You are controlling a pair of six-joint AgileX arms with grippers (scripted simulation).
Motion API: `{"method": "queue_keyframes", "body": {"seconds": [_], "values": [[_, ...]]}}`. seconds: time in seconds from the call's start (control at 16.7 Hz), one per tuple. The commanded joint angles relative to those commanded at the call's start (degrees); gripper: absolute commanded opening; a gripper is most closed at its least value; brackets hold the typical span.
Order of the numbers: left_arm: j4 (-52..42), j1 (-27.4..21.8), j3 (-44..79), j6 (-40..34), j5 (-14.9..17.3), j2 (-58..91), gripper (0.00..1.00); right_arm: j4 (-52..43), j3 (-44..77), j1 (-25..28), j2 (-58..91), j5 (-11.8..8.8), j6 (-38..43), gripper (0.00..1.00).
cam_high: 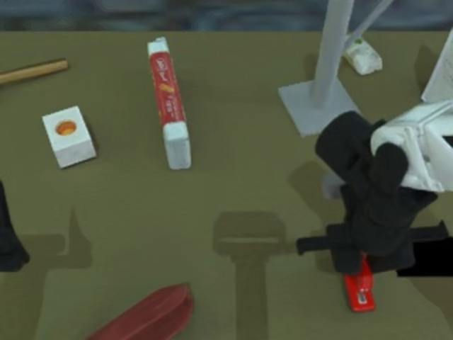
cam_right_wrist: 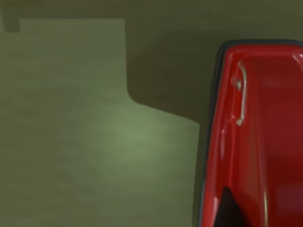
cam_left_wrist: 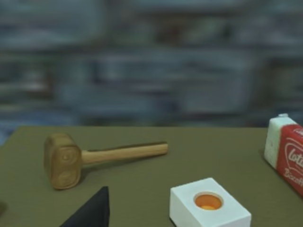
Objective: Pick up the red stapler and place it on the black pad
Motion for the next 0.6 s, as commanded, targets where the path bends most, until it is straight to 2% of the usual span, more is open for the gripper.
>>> {"method": "queue_keyframes", "body": {"seconds": [0.36,0.6], "values": [[0.0,0.0,0.0,0.0,0.0,0.0,1.0,-14.8,8.4,0.1,-6.1,0.0,-0.4,0.0],[0.0,0.0,0.0,0.0,0.0,0.0,1.0,-16.5,9.5,0.1,-7.2,0.0,-0.5,0.0]]}}
